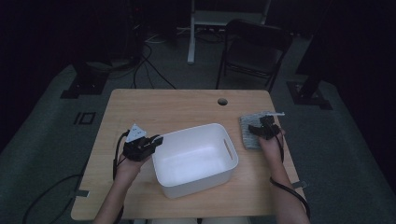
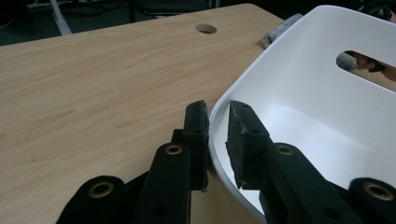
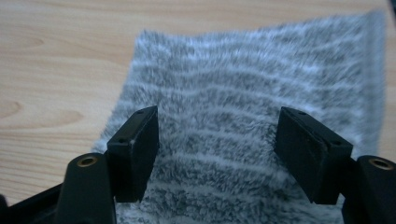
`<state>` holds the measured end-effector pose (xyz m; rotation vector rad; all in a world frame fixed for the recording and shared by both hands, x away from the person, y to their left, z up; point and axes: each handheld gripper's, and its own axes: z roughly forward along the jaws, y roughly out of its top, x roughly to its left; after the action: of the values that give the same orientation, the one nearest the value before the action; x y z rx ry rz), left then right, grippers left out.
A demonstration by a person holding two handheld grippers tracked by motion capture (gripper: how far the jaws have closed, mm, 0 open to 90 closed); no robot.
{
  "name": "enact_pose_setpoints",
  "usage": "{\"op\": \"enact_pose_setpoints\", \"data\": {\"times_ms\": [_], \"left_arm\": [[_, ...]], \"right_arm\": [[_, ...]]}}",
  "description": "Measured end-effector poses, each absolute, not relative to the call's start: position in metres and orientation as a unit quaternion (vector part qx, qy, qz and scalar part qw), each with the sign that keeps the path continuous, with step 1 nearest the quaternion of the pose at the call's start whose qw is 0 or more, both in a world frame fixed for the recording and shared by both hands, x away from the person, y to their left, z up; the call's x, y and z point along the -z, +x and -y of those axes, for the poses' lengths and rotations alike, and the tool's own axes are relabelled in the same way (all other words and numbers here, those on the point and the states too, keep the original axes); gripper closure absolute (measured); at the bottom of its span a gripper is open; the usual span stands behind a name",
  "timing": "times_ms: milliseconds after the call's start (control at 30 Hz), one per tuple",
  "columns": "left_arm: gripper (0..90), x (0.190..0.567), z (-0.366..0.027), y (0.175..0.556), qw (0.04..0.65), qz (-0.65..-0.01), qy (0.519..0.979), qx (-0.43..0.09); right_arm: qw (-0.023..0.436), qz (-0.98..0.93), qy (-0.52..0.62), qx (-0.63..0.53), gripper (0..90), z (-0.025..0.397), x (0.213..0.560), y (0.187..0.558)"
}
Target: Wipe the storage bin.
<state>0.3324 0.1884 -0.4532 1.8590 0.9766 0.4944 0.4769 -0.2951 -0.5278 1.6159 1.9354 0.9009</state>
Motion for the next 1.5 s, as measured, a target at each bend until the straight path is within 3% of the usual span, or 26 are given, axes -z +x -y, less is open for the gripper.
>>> {"op": "enact_pose_setpoints", "data": {"times_ms": [233, 600, 700, 933, 1033, 1233, 1500], "left_arm": [[77.8, 0.454, -0.189, 0.332, 0.474, -0.398, 0.759, -0.201], [77.8, 0.453, -0.189, 0.333, 0.473, -0.395, 0.761, -0.201], [77.7, 0.454, -0.189, 0.333, 0.475, -0.396, 0.760, -0.199], [77.7, 0.454, -0.189, 0.333, 0.477, -0.397, 0.758, -0.199], [77.8, 0.454, -0.189, 0.333, 0.478, -0.398, 0.758, -0.199], [77.7, 0.454, -0.190, 0.333, 0.480, -0.399, 0.756, -0.195], [77.5, 0.455, -0.191, 0.333, 0.486, -0.398, 0.754, -0.192]], "right_arm": [[0.262, -0.715, 0.573, -0.303, 31.3, 0.287, 0.541, 0.472], [0.241, -0.722, 0.565, -0.318, 29.8, 0.290, 0.546, 0.454], [0.236, -0.728, 0.557, -0.321, 34.4, 0.289, 0.546, 0.443], [0.217, -0.744, 0.553, -0.306, 63.9, 0.281, 0.540, 0.419], [0.189, -0.741, 0.564, -0.312, 71.7, 0.282, 0.536, 0.414], [0.166, -0.721, 0.559, -0.374, 73.8, 0.285, 0.509, 0.384], [0.173, -0.689, 0.545, -0.445, 73.8, 0.294, 0.468, 0.338]]}}
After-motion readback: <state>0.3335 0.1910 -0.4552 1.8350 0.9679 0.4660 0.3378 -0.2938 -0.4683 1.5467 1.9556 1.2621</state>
